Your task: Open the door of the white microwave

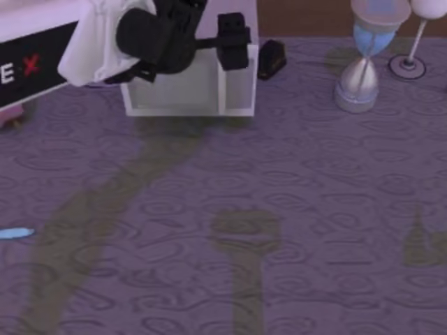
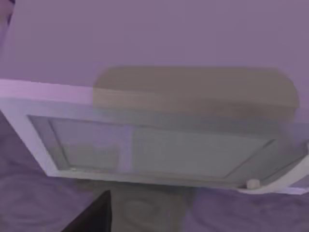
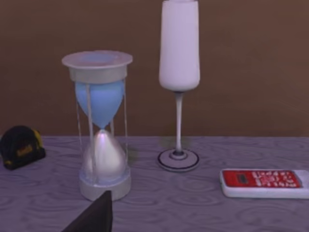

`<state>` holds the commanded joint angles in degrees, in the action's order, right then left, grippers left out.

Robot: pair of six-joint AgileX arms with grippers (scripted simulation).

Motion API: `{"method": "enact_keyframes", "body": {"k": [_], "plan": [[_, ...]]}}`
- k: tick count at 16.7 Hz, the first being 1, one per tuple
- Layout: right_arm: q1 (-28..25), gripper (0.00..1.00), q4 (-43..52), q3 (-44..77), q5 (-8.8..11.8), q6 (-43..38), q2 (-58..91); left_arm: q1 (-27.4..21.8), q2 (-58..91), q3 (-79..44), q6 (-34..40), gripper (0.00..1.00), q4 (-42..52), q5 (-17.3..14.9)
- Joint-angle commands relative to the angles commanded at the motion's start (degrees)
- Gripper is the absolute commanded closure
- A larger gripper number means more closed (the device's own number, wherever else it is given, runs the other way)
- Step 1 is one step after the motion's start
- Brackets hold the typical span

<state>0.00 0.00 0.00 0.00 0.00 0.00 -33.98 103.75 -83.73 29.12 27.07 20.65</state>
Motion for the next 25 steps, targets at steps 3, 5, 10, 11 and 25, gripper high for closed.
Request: {"method": "enact_keyframes", "body": {"k": [3,5,10,11,25], "plan": [[0.0,0.00,0.0,0.0,0.0,0.0,0.0,-3.0,8.9,-6.6,2.2,0.00,3.2,1.8],[0.0,0.00,0.0,0.0,0.0,0.0,0.0,-4.0,11.9,-8.7,2.9,0.00,4.5,2.5],[0.0,0.00,0.0,0.0,0.0,0.0,0.0,-4.3,12.6,-9.2,3.1,0.00,4.8,2.6],[0.0,0.00,0.0,0.0,0.0,0.0,0.0,-4.0,12.5,-9.0,3.0,0.00,4.7,2.5],[0.0,0.00,0.0,0.0,0.0,0.0,0.0,-0.4,25.2,-14.7,-0.4,0.15,-3.6,0.2]]}}
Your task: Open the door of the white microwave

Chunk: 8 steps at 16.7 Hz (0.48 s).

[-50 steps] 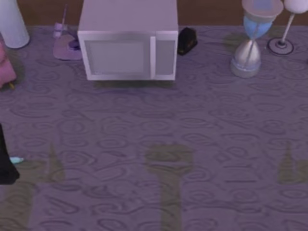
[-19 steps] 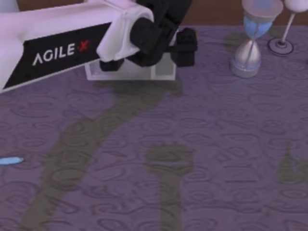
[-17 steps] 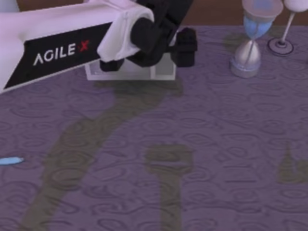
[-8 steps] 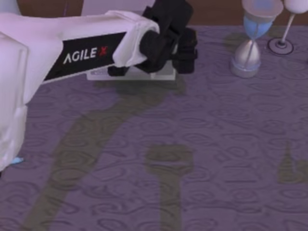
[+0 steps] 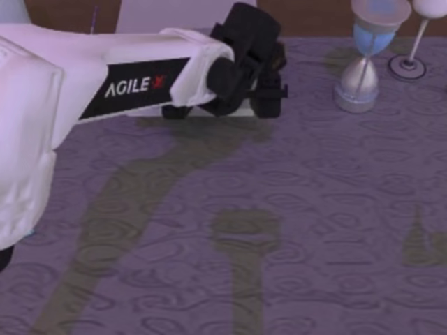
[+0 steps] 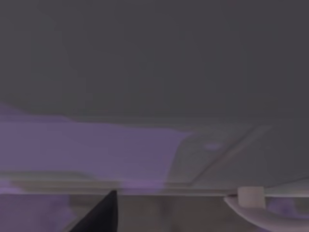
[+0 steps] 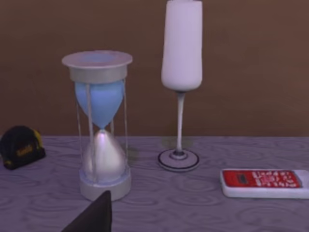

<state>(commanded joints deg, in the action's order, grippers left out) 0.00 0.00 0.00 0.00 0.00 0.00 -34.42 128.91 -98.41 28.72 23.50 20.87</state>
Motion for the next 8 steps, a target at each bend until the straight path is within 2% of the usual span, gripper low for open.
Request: {"method": "enact_keyframes", "body": {"k": [8], "plan": [[0.0,0.00,0.0,0.0,0.0,0.0,0.0,0.0,0.0,0.0,0.0,0.75,0.0,0.0]]}}
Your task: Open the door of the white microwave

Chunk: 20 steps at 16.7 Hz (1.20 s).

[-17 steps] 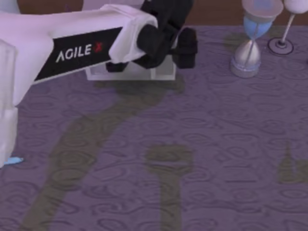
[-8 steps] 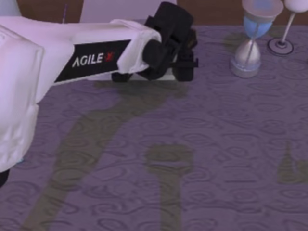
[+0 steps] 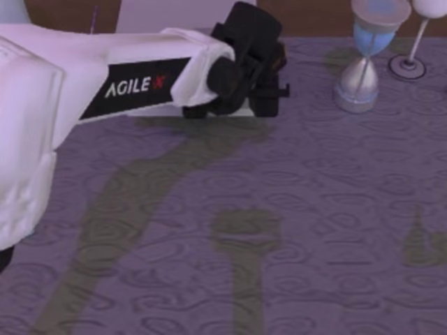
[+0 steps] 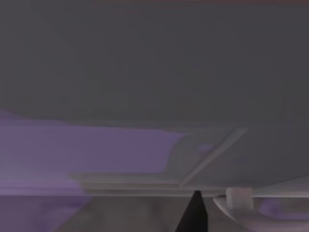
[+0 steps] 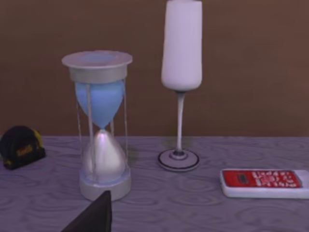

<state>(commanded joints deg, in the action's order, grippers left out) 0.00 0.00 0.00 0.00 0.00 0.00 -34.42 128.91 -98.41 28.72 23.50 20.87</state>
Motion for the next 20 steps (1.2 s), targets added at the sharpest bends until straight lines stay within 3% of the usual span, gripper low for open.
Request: {"method": "enact_keyframes", "body": {"k": [3,4,11,13,20], "plan": [[0.0,0.00,0.0,0.0,0.0,0.0,0.0,0.0,0.0,0.0,0.0,0.98,0.0,0.0],[0.0,0.00,0.0,0.0,0.0,0.0,0.0,0.0,0.0,0.0,0.0,1.00,0.0,0.0],[0.0,0.00,0.0,0.0,0.0,0.0,0.0,0.0,0.0,0.0,0.0,1.00,0.0,0.0],[0.0,0.00,0.0,0.0,0.0,0.0,0.0,-2.1,-1.5,3.0,0.2,1.00,0.4,-0.8],[0.0,0.00,0.0,0.0,0.0,0.0,0.0,-2.0,-4.9,8.1,1.7,1.00,-2.5,1.2]]}}
